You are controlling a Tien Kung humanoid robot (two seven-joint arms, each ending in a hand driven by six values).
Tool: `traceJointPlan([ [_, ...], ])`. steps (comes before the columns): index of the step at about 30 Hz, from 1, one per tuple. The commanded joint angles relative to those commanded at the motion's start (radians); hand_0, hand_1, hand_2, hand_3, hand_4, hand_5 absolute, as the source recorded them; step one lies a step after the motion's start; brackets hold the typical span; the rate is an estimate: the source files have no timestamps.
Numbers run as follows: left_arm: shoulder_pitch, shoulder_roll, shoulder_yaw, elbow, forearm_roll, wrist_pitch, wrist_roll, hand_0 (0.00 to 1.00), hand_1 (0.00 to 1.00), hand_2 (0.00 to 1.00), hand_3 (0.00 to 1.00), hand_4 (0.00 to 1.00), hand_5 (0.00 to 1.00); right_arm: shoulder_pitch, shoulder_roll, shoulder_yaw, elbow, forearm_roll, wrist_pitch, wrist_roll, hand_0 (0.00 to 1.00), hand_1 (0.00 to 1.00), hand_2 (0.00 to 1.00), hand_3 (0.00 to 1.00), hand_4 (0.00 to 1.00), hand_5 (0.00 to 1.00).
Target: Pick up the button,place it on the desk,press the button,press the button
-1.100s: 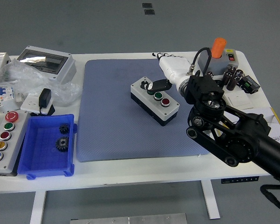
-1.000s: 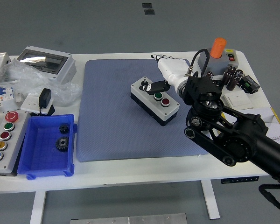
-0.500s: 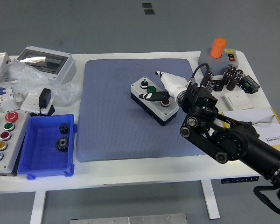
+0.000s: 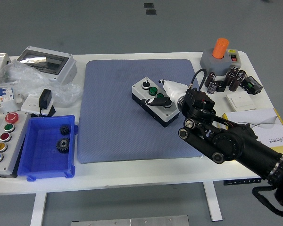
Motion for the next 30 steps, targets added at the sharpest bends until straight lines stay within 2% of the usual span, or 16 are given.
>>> traceJointPlan([
  [11,-0.001,0.001,-0.001,0.000,0.002,-0.002,-0.002,0.612,0.548,0.517,0.567,0.470,0.105,0.008,0.014,-0.063,-0.004,-0.014,-0.021,0.000,0.813,0.935,0.998,0.998,0.998,0.712],
  [12,-0.001,0.001,0.000,0.000,0.001,-0.002,-0.003,0.613,0.548,0.517,0.568,0.467,0.103,0.009,0.016,-0.069,-0.004,-0.015,-0.021,0.000,0.727,0.792,0.910,0.998,0.973,0.522],
  [17,0.000,-0.001,0.001,0.000,0.002,-0.004,-0.001,0.613,0.548,0.517,0.568,0.467,0.103,0.012,0.020,-0.095,-0.008,-0.024,-0.019,0.000,0.727,0.792,0.910,0.998,0.973,0.522],
  [18,-0.001,-0.001,0.001,0.000,0.002,-0.004,-0.002,0.613,0.547,0.517,0.567,0.460,0.096,0.013,0.021,-0.098,-0.009,-0.027,-0.019,0.000,0.674,0.743,0.845,0.998,0.953,0.488],
  [23,-0.002,-0.001,0.001,0.000,0.003,-0.004,-0.004,0.613,0.547,0.517,0.567,0.460,0.096,0.015,0.022,-0.115,-0.014,-0.040,-0.026,0.000,0.674,0.743,0.845,0.998,0.953,0.488],
  [24,-0.002,-0.002,0.001,0.000,0.004,-0.004,-0.004,0.613,0.542,0.519,0.567,0.439,0.074,0.015,0.022,-0.118,-0.014,-0.042,-0.026,0.000,0.455,0.681,0.715,0.998,0.832,0.207],
  [29,-0.003,-0.002,0.002,0.000,0.003,-0.004,-0.005,0.613,0.542,0.519,0.567,0.439,0.074,0.016,0.021,-0.127,-0.015,-0.064,-0.027,0.000,0.455,0.681,0.715,0.998,0.832,0.207],
  [30,-0.003,-0.002,0.003,0.000,0.002,-0.004,-0.006,0.614,0.541,0.518,0.566,0.436,0.074,0.016,0.021,-0.129,-0.015,-0.069,-0.030,0.000,0.270,0.558,0.548,0.939,0.718,0.105],
])
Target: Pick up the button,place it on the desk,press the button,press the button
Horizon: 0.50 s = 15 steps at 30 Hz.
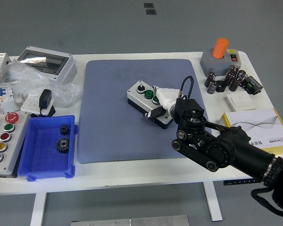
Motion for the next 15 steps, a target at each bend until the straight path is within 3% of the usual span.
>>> traceJointPlan([
  [4,0.000,0.000,0.002,0.000,-0.001,0.000,-0.002,0.614,0.541,0.518,0.566,0.436,0.074,0.000,-0.002,-0.006,0.003,-0.021,-0.007,0.000,0.270,0.558,0.548,0.939,0.718,0.105],
  [5,0.000,0.000,0.002,0.000,-0.002,0.000,-0.003,0.615,0.542,0.520,0.569,0.434,0.069,0.000,-0.003,-0.008,0.004,-0.026,-0.006,0.000,0.207,0.461,0.453,0.634,0.510,0.002],
  [10,0.001,0.000,0.005,0.000,-0.005,0.000,-0.004,0.615,0.542,0.520,0.569,0.434,0.069,0.003,-0.013,-0.019,0.016,-0.031,0.003,0.000,0.207,0.461,0.453,0.634,0.510,0.002],
  [11,0.001,0.000,0.006,0.000,-0.006,0.000,-0.004,0.614,0.542,0.521,0.570,0.437,0.070,0.004,-0.015,-0.022,0.018,-0.030,0.001,0.000,0.200,0.429,0.393,0.529,0.517,0.002],
  [15,0.001,0.001,0.010,0.000,-0.011,0.003,-0.003,0.614,0.542,0.521,0.570,0.437,0.070,0.009,-0.024,-0.041,0.028,-0.026,-0.015,0.000,0.200,0.429,0.393,0.529,0.517,0.002],
])
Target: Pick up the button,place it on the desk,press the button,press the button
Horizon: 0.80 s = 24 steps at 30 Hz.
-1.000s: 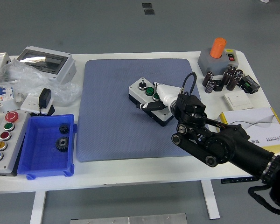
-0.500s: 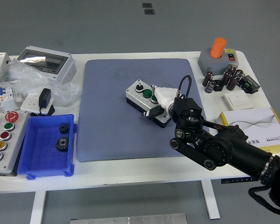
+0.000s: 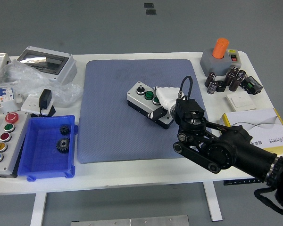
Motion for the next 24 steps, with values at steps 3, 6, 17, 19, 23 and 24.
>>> traceJointPlan([
  [3,0.000,0.000,0.002,0.000,-0.002,0.002,0.000,0.615,0.542,0.520,0.571,0.438,0.074,0.005,-0.011,-0.010,0.018,-0.006,-0.010,0.000,0.194,0.415,0.361,0.484,0.446,0.002],
  [6,-0.001,0.001,0.003,0.000,-0.003,0.002,0.000,0.615,0.542,0.520,0.571,0.438,0.074,0.014,-0.032,-0.026,0.045,-0.003,-0.017,0.000,0.194,0.415,0.361,0.484,0.446,0.002],
  [17,0.001,0.001,0.010,0.000,-0.011,0.006,0.004,0.614,0.544,0.524,0.574,0.443,0.074,0.094,-0.165,-0.182,0.160,0.054,-0.143,0.142,0.244,0.473,0.413,0.532,0.272,0.002],
  [19,0.000,0.001,0.012,0.000,-0.012,0.007,0.005,0.614,0.544,0.524,0.574,0.443,0.074,0.117,-0.178,-0.220,0.171,0.048,-0.185,0.189,0.244,0.473,0.413,0.532,0.272,0.002],
  [23,-0.006,0.002,0.011,0.000,-0.007,0.007,0.005,0.614,0.545,0.524,0.575,0.446,0.086,0.162,-0.184,-0.300,0.160,0.032,-0.269,0.283,0.269,0.489,0.432,0.512,0.207,0.002],
  [24,-0.008,0.002,0.011,0.000,-0.006,0.007,0.005,0.614,0.545,0.524,0.575,0.446,0.086,0.171,-0.184,-0.316,0.154,0.032,-0.285,0.306,0.269,0.489,0.432,0.512,0.207,0.002],
])
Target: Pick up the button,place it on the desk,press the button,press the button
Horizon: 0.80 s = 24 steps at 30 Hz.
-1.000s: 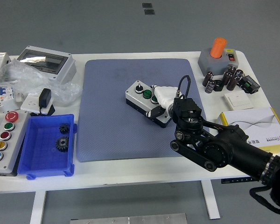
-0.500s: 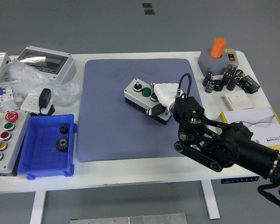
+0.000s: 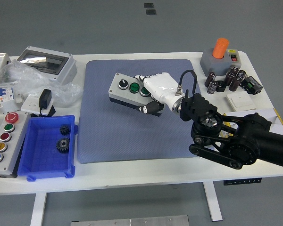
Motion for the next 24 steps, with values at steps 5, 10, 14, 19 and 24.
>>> traceJointPlan([
  [5,-0.001,0.001,0.000,0.000,0.003,0.000,0.001,0.614,0.546,0.525,0.575,0.451,0.096,0.021,0.007,-0.059,-0.036,0.004,-0.029,0.091,0.371,0.505,0.433,0.506,0.199,0.002],
  [10,0.001,0.001,-0.003,0.000,0.006,0.001,0.006,0.614,0.547,0.525,0.575,0.454,0.111,0.021,0.023,-0.090,-0.066,-0.053,-0.022,0.115,0.580,0.541,0.439,0.515,0.197,0.002],
  [14,0.001,0.002,-0.009,0.000,0.010,0.004,0.012,0.613,0.548,0.525,0.576,0.455,0.121,0.018,0.033,-0.109,-0.092,-0.064,-0.019,0.125,0.687,0.629,0.443,0.525,0.182,0.002],
  [19,0.003,0.003,-0.012,0.000,0.013,0.005,0.016,0.613,0.548,0.525,0.576,0.455,0.121,0.016,0.037,-0.118,-0.109,-0.062,-0.018,0.128,0.687,0.629,0.443,0.525,0.182,0.002],
  [24,0.001,0.004,-0.015,0.000,0.017,0.004,0.015,0.612,0.549,0.525,0.577,0.456,0.127,0.015,0.038,-0.116,-0.129,-0.060,0.002,0.132,0.741,0.654,0.454,0.519,0.171,0.002],
])
